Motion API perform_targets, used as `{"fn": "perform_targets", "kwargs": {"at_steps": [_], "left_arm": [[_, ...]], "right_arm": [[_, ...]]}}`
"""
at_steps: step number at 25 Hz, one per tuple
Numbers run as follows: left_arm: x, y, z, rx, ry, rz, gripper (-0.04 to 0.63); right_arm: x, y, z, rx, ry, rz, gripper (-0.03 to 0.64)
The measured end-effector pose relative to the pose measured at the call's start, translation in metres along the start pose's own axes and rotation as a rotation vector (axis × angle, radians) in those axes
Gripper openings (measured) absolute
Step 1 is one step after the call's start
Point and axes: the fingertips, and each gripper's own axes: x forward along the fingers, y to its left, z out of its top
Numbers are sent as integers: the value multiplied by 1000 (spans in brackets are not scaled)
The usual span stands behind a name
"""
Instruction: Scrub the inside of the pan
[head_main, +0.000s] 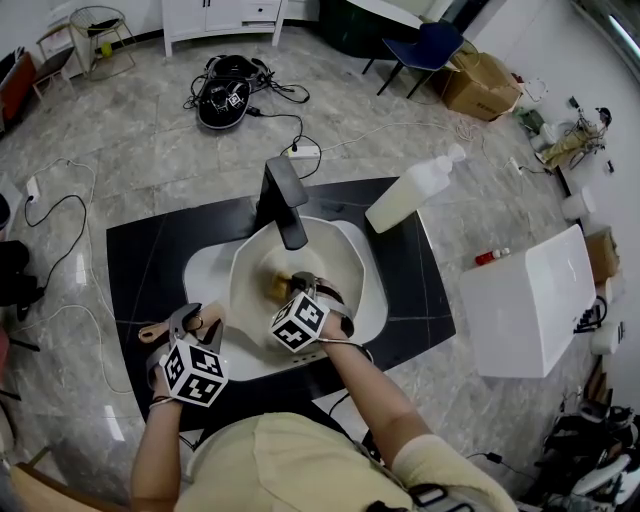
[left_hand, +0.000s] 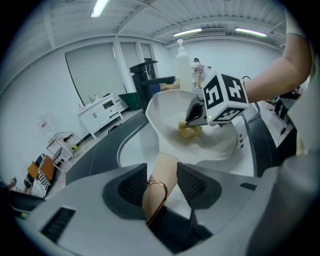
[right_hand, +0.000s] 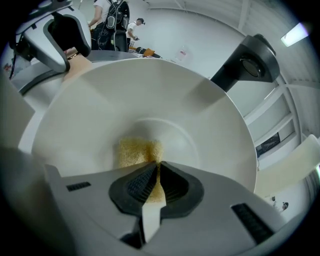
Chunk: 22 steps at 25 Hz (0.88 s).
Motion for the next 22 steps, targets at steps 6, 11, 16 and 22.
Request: {"fn": "perform_targets", "kwargs": {"at_steps": [6,11,16,22], "left_arm": [[0,0,0,3,-1,2,181],[-1,0,0,8,-5,-5,182],[0,-1,0,13,-5,-10,181],[-1,0,0,19,-5,-13,181]], "right_arm": [[-2,16,-2,32,16,59,32],[-5,35,-3,76,28,134,32],[-6,50,-7,123,50,214,32],[-9,70,-5,162,70,334,32]]}}
